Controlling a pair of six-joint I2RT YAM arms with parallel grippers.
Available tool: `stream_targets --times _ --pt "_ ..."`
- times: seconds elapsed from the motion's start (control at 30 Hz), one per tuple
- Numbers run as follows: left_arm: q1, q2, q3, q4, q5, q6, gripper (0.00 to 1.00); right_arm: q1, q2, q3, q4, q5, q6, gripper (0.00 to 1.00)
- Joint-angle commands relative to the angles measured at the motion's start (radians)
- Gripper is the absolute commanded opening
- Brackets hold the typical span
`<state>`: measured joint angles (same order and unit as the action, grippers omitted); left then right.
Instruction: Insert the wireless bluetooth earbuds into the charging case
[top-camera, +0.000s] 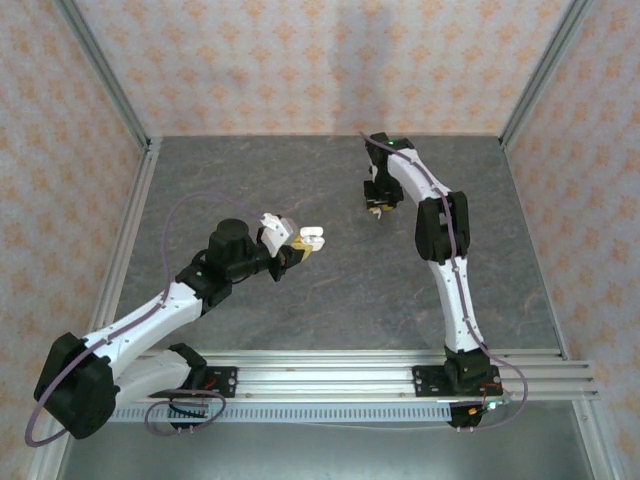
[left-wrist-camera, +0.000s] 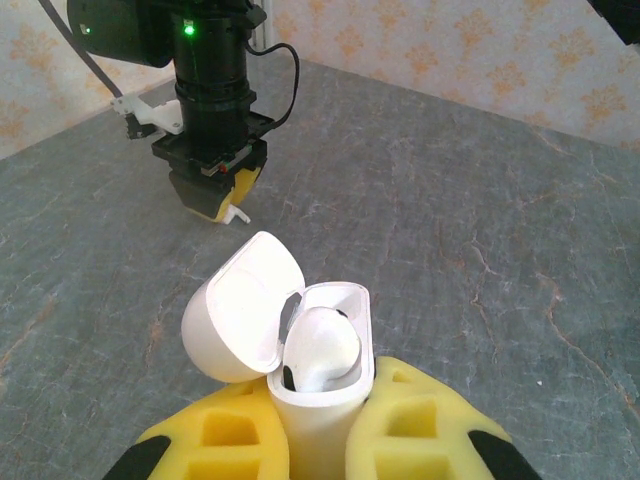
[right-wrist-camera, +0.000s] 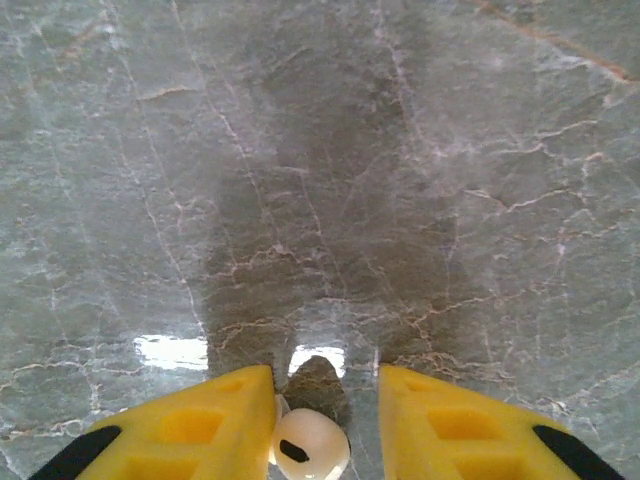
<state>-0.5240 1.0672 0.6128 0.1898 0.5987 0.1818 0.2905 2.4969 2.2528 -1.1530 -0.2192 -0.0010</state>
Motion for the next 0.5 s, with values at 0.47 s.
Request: stream_targets --times 0.47 --pt "-0.005 -0.041 0.040 0.001 0.017 -0.028 0.00 -0.004 -0.177 -0.315 0.079 -0.089 0.125 0.20"
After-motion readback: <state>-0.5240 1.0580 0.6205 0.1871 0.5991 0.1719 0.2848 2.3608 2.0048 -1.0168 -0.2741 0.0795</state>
